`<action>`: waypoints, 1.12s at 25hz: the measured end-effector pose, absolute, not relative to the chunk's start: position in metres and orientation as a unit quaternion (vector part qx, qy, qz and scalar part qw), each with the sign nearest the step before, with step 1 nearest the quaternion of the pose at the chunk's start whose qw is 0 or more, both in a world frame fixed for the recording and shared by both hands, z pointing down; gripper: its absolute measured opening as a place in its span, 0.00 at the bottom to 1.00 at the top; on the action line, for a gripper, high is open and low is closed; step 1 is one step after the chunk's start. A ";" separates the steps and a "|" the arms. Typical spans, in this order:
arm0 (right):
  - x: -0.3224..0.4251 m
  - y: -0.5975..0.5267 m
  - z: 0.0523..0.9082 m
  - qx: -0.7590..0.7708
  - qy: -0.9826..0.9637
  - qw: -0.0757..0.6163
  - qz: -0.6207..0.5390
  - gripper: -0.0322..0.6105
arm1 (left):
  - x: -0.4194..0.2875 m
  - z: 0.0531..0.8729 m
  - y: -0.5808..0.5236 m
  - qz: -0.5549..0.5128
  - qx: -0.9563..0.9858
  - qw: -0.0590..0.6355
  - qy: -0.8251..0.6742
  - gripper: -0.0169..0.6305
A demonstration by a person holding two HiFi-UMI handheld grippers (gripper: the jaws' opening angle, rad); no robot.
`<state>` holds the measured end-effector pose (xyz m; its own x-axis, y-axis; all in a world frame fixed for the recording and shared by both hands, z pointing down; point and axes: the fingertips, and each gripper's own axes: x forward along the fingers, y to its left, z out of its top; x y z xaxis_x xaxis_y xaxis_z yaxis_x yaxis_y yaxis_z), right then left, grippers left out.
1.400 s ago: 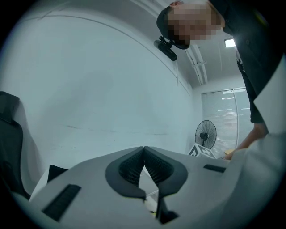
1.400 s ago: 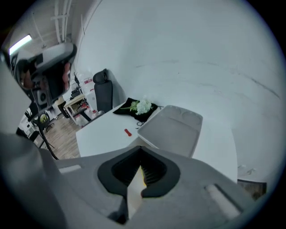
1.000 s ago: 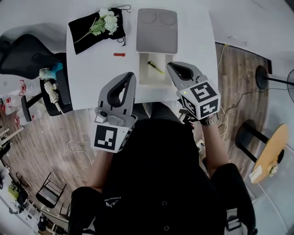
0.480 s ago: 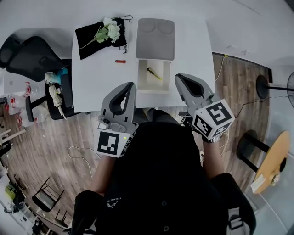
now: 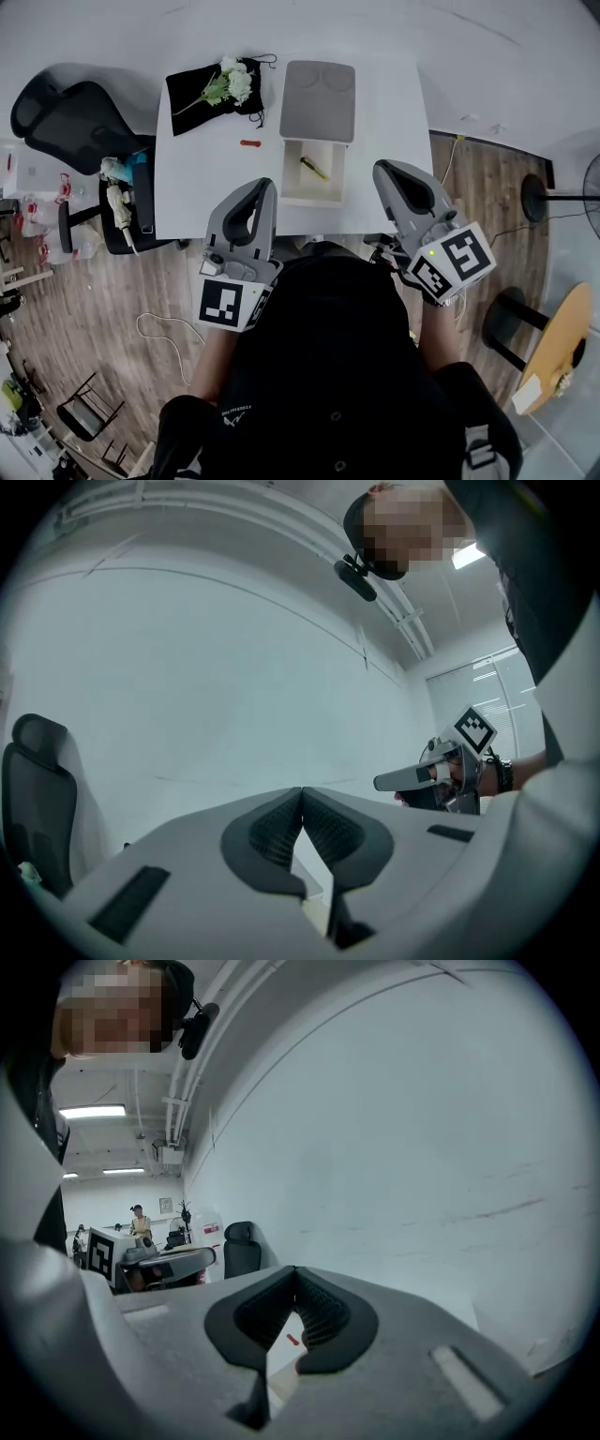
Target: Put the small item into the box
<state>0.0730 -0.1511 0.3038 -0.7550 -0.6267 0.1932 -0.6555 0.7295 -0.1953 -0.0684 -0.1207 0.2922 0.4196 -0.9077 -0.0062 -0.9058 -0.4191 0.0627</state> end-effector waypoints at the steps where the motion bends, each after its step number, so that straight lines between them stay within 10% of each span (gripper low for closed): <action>1: 0.073 -0.151 0.297 0.345 -0.930 0.051 0.120 0.06 | -0.069 0.286 -0.121 -0.025 0.842 0.020 -0.539 0.03; 28: 0.068 -0.148 0.228 0.337 -0.940 -0.002 0.058 0.06 | -0.094 0.226 -0.122 -0.045 0.824 -0.035 -0.563 0.03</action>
